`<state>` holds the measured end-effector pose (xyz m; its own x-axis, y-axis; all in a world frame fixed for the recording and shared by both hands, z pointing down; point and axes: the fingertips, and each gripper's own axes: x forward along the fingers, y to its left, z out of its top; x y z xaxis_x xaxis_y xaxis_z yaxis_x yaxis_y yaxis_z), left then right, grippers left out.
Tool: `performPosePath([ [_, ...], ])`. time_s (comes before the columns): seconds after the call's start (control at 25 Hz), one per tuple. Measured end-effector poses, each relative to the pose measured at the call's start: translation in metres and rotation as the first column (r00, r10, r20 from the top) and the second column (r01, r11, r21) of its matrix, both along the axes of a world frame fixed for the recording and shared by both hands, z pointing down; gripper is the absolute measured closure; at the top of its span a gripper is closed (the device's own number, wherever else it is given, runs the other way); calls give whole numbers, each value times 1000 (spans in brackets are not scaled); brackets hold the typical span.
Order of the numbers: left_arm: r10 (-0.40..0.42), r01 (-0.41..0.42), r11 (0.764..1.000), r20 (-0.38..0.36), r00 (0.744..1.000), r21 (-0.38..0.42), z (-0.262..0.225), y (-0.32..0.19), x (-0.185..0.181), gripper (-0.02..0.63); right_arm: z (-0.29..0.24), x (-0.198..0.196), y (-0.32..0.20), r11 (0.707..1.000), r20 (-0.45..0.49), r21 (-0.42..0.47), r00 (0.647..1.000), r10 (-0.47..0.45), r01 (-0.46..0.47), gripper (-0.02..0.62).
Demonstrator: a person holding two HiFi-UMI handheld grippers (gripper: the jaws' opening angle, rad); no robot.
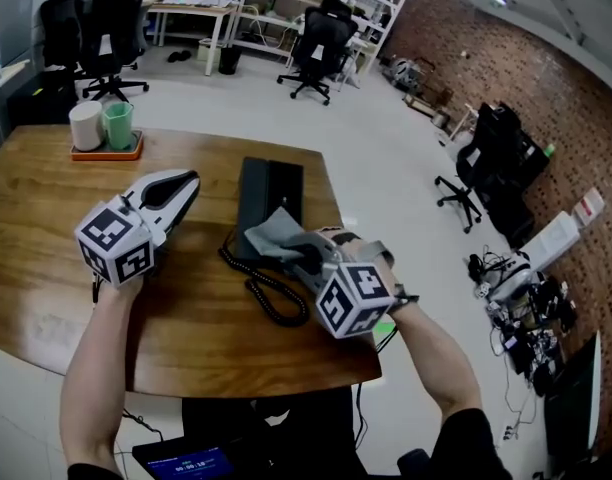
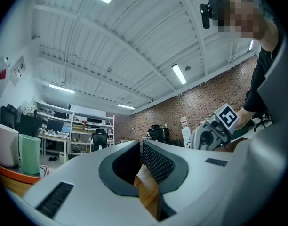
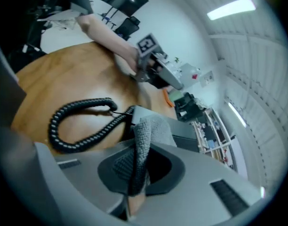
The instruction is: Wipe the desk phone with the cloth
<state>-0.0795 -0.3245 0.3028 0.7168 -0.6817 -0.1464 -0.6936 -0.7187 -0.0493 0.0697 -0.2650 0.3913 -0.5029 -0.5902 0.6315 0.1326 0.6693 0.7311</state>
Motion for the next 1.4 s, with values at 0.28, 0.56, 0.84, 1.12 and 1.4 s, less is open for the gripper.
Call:
performPosePath([
  [0.28,2,-2,1000,-2,1000,-1,1,-1,-2,598,-40,4,-34,997,174,-10,982,78,-77,570],
  [0.56,5,-5,1000,-1,1000,-1,3,1,1,598,-86,28,-161,907,463,56,815,347,-418,569],
  [0.84,11,-11,1000,9,1000,5,-2,3,3,598,-52,29,-118,948,292,56,913,283,-312,571],
  [1.12,21,-21,1000,14,1000,2,1,2,0,598,-6,22,-17,992,77,9,989,127,-128,571],
  [1.4,54,-54,998,28,998,8,4,6,9,598,-3,10,44,995,147,-102,989,28,-13,569],
])
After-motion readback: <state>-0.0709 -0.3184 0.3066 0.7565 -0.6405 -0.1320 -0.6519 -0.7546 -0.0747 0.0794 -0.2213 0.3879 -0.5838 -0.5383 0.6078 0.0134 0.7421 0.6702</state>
